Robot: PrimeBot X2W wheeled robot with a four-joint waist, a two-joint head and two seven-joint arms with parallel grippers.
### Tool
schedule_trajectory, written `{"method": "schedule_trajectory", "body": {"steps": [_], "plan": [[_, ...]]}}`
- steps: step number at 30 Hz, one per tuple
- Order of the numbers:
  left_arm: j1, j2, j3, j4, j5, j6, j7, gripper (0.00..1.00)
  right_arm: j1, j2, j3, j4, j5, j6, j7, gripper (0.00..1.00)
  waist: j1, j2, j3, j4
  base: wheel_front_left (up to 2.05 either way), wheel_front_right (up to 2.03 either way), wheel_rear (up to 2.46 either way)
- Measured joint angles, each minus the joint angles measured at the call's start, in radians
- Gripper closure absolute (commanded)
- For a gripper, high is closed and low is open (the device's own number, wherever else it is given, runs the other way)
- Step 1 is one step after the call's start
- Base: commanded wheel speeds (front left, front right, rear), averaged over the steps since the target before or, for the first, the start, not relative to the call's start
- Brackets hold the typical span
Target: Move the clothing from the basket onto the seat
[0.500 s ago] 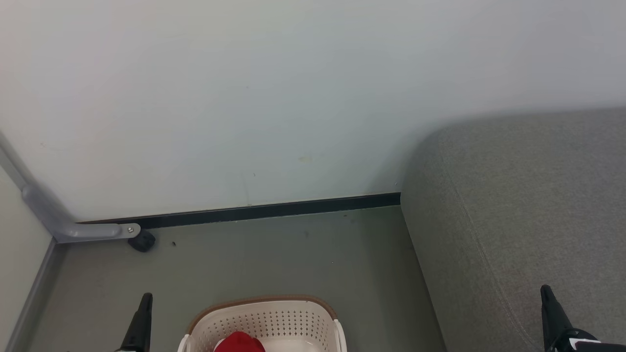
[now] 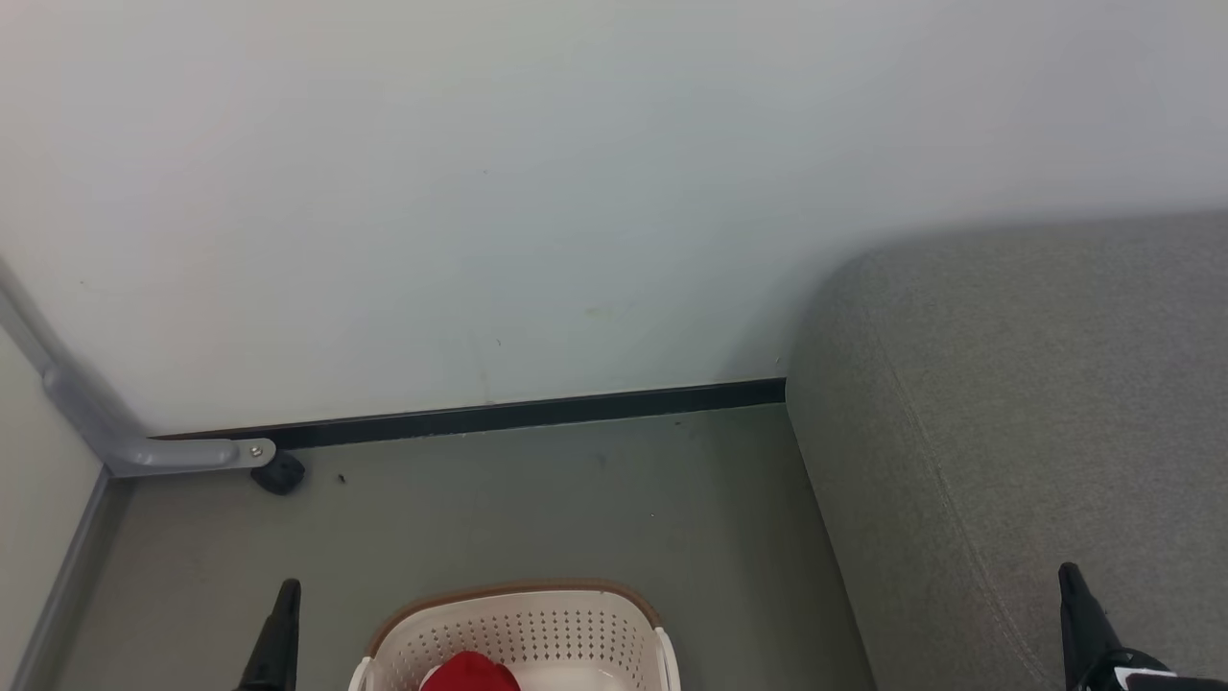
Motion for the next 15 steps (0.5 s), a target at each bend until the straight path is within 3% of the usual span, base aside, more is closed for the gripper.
{"method": "schedule_trajectory", "body": {"steps": [3, 4, 15], "plan": [[0.019, -0.006, -0.002, 0.027, 0.000, 0.001, 0.000, 1.00, 0.015, 0.008, 0.002, 0.028, 0.000, -0.002, 0.000, 1.00, 0.0000, 0.0000, 0.000, 0.000, 0.00, 0.00, 0.00], [0.029, -0.009, -0.002, 0.039, 0.000, 0.001, 0.000, 0.00, 0.025, 0.012, 0.003, 0.039, 0.000, -0.003, 0.000, 0.00, 0.0000, 0.0000, 0.000, 0.000, 0.00, 0.00, 0.00], [0.044, -0.010, -0.019, 0.040, 0.000, 0.001, -0.028, 0.00, 0.039, 0.017, 0.012, 0.042, -0.015, -0.003, -0.024, 0.00, 0.0000, 0.0000, 0.000, 0.000, 0.00, 0.00, 0.00]]}}
